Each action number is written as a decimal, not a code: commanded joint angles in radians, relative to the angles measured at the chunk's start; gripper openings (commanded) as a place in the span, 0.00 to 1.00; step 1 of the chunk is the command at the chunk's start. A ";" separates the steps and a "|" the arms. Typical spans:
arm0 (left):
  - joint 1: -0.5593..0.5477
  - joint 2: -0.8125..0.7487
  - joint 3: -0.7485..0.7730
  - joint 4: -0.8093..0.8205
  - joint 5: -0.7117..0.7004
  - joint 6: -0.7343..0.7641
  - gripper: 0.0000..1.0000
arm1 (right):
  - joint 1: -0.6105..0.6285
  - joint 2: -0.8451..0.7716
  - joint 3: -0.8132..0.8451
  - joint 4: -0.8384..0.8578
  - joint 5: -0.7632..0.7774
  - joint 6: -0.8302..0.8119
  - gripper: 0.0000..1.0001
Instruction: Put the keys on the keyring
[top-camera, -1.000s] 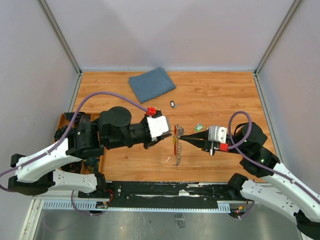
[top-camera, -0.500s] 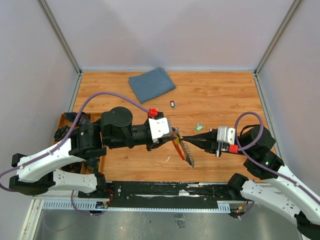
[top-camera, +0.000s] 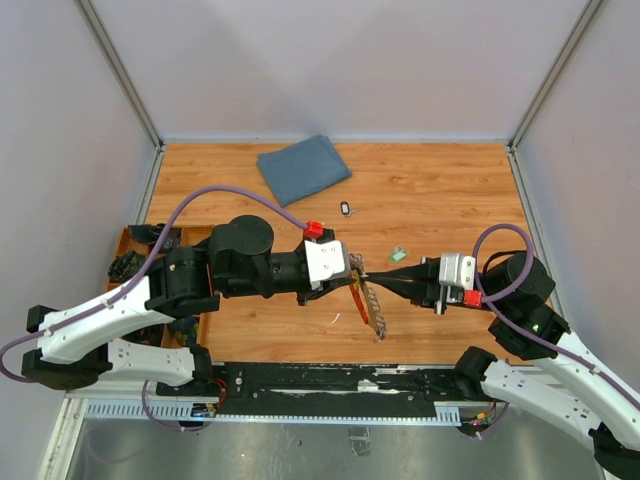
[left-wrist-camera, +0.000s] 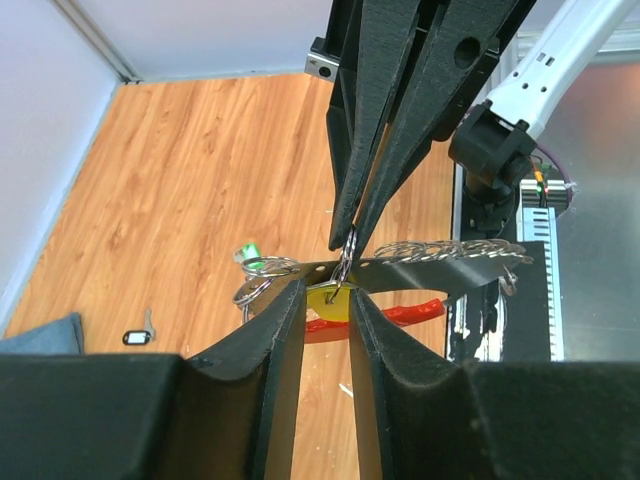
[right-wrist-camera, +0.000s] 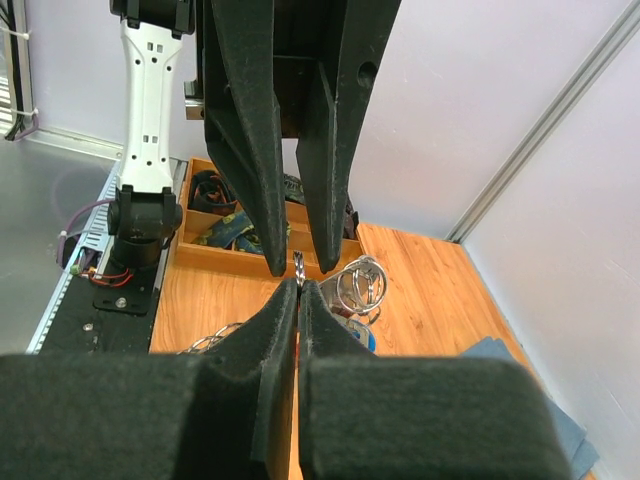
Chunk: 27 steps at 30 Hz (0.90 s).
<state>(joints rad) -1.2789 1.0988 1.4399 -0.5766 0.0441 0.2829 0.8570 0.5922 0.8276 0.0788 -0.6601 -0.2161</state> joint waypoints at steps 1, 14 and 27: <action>-0.010 0.008 -0.009 0.032 0.014 0.000 0.29 | 0.007 -0.017 0.044 0.065 -0.012 0.019 0.01; -0.010 0.009 0.000 0.035 0.026 0.003 0.05 | 0.007 -0.022 0.039 0.059 -0.006 0.014 0.00; -0.010 0.019 -0.009 0.024 0.011 0.007 0.01 | 0.007 -0.041 0.036 0.097 0.013 0.026 0.00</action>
<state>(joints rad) -1.2797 1.1130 1.4395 -0.5751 0.0582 0.2863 0.8570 0.5751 0.8276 0.0795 -0.6609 -0.2085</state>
